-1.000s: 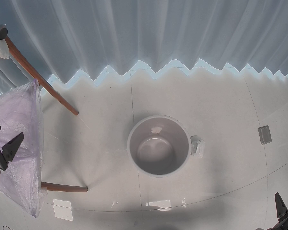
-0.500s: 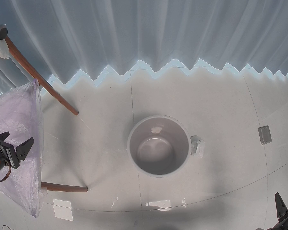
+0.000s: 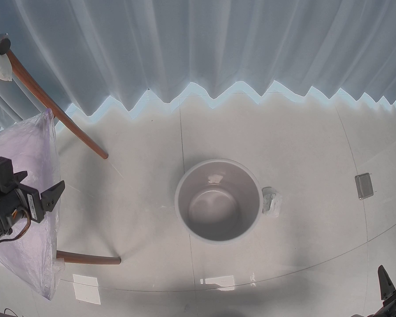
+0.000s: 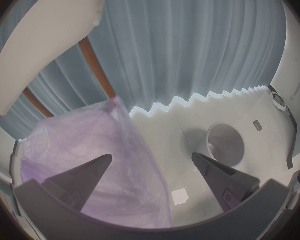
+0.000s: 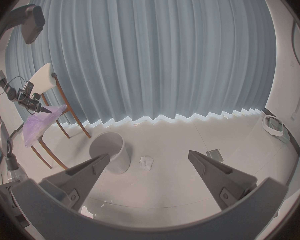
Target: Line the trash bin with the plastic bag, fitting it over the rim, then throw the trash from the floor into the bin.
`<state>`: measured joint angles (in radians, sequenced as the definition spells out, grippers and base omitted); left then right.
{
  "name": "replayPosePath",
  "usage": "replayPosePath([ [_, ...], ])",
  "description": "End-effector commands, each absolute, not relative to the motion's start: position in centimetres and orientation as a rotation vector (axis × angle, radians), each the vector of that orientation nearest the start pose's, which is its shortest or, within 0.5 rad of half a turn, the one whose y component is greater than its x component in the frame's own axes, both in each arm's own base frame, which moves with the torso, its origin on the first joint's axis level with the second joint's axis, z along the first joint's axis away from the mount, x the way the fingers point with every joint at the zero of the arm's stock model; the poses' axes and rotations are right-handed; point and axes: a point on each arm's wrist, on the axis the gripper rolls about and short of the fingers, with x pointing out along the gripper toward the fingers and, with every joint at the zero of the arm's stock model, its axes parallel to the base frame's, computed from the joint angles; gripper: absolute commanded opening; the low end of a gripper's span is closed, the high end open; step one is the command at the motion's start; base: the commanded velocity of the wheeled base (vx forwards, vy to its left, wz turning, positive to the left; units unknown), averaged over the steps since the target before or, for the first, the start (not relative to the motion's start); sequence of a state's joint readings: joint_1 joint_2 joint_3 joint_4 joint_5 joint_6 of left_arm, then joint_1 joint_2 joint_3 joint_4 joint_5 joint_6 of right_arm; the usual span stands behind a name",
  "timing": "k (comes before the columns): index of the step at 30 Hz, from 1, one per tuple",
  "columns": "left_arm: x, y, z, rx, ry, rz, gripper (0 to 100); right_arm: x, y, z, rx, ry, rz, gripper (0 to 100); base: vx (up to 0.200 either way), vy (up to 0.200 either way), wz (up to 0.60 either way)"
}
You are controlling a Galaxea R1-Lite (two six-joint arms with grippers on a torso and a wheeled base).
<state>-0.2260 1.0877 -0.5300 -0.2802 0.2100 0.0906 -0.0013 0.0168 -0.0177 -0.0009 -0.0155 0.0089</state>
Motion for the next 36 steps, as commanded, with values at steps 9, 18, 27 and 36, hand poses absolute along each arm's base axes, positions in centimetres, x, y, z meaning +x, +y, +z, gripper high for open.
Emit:
replayPosePath([
  [9, 20.7, -6.9, 20.8, 0.36, 0.35, 0.015, 100, -2.3, 0.0, 7.6, 0.009, -0.002, -0.017, 100, 0.0, 0.0, 0.0],
  [18, 22.0, -6.9, 19.5, 0.458, 0.397, 0.107, 100, -2.3, 0.0, 7.6, 0.009, -0.002, -0.017, 100, 0.0, 0.0, 0.0],
  [27, 23.4, -5.2, 19.0, 0.476, 0.429, 0.197, 100, -2.3, 0.0, 7.6, 0.009, -0.002, -0.017, 100, 0.0, 0.0, 0.0],
  [36, 23.5, -4.9, 19.1, 0.467, 0.413, 0.22, 100, -2.3, 0.0, 7.6, 0.009, -0.002, -0.017, 100, 0.0, 0.0, 0.0],
])
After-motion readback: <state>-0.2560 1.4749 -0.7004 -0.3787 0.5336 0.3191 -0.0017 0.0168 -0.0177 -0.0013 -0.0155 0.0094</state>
